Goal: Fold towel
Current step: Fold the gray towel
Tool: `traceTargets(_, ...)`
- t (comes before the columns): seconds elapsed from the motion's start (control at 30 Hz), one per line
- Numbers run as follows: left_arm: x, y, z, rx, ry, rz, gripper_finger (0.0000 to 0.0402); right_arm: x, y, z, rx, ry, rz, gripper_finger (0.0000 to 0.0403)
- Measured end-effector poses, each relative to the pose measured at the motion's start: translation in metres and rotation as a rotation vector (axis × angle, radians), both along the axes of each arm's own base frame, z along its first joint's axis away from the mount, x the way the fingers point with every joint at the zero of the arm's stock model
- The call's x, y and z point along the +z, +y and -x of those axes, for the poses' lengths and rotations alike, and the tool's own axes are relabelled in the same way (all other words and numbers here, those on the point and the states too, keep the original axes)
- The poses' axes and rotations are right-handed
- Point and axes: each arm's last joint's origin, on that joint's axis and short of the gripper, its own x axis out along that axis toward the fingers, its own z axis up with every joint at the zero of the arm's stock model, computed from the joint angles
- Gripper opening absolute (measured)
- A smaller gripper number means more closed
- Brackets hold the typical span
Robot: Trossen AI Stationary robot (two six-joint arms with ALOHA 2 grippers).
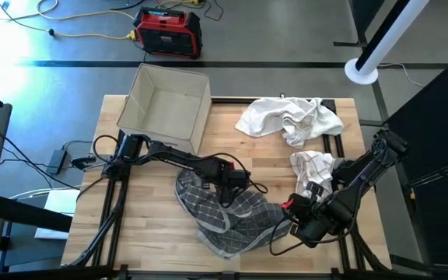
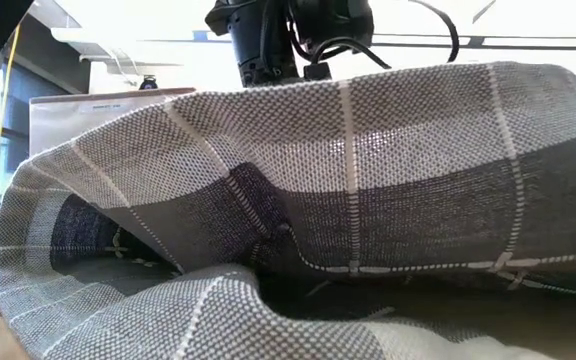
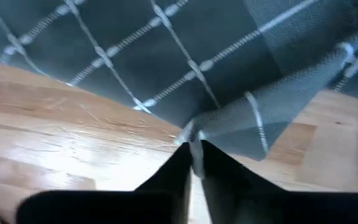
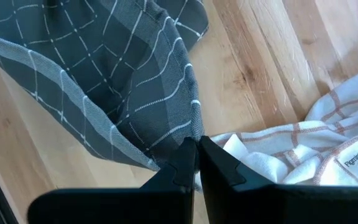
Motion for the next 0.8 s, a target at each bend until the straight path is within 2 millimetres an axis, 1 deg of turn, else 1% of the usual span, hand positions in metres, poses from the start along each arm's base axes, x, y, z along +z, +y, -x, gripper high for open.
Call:
traceTargets(0.13, 0.000, 0.000, 0.002, 0.068, 0.008, 0.015, 0.0009, 0.000, 0.000, 0.000, -0.001, -0.003, 0.002, 0.0000)
traceTargets(0.23, 0.003, 0.002, 0.001, 0.185, -0.026, -0.005, 0.0004, 0.000, 0.000, 0.000, -0.016, -0.009, -0.005, 0.0000)
traceTargets(0.33, 0.023, 0.008, 0.002, 0.349, -0.074, -0.034, 0.0004, 0.005, 0.001, -0.002, -0.021, -0.023, -0.017, 0.0000)
traceTargets(0.43, 0.055, 0.015, 0.006, 0.552, -0.144, 0.003, 0.0004, 0.016, 0.000, -0.001, -0.030, -0.028, -0.004, 0.0000)
traceTargets(0.57, 0.101, 0.023, 0.021, 0.818, -0.238, 0.065, 0.0004, 0.046, -0.005, 0.002, -0.053, -0.058, 0.050, 0.0000)
traceTargets(0.67, 0.142, 0.027, 0.041, 1.004, -0.375, 0.085, 0.0004, 0.077, -0.010, 0.004, -0.055, -0.119, 0.092, 0.0000)
traceTargets(0.8, 0.194, 0.025, 0.076, 1.222, -0.560, 0.193, 0.0004, 0.120, -0.016, 0.006, 0.001, -0.288, 0.086, 0.0000)
